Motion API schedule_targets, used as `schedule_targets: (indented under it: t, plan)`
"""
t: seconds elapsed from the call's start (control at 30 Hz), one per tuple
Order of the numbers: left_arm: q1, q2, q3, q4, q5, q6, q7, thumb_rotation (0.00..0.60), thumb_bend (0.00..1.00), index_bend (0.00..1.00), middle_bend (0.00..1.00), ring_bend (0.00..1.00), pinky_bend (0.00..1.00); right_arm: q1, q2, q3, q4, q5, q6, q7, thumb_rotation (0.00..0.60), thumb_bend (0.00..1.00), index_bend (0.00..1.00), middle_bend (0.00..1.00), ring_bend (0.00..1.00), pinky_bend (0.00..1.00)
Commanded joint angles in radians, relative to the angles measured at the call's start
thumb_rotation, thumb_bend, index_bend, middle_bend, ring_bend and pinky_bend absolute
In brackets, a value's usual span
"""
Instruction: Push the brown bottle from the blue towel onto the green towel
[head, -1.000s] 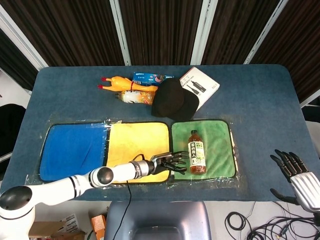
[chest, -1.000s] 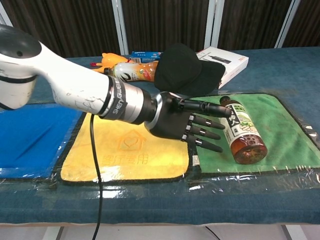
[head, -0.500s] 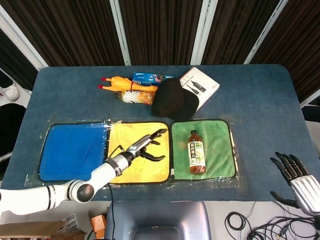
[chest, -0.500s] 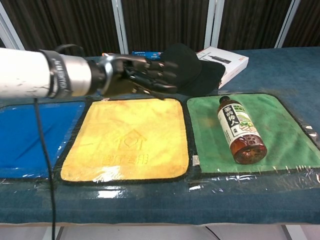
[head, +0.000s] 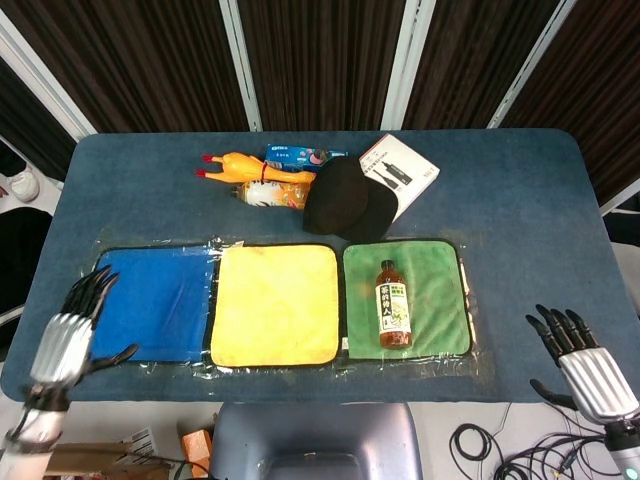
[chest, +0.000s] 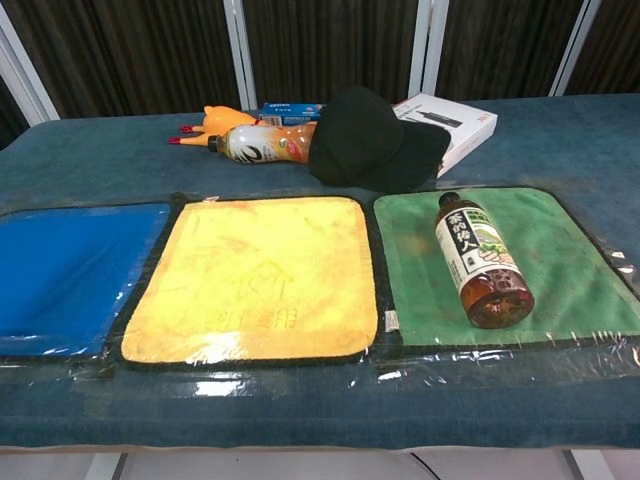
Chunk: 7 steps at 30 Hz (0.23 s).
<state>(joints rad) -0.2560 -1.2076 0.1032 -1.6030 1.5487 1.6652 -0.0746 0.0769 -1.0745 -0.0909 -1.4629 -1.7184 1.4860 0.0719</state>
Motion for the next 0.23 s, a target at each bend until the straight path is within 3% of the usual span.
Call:
schedule_targets:
  t: [0.03,0.23]
  plan:
    - [0.167,-0.045,0.127,0.175,0.106,0.098,0.079,0.600,0.10,0.00,0.00,0.00,0.10,0.007,-0.014,0.000,-0.021,-0.002,-0.017,-0.040,0.600,0.14,0.00,0.00,0.00,0.00]
    - [0.186,-0.036,0.119,0.151,0.147,0.092,0.118,0.600,0.10,0.00,0.00,0.00,0.10,0.004,-0.022,0.001,-0.028,0.007,-0.026,-0.069,0.600,0.14,0.00,0.00,0.00,0.00]
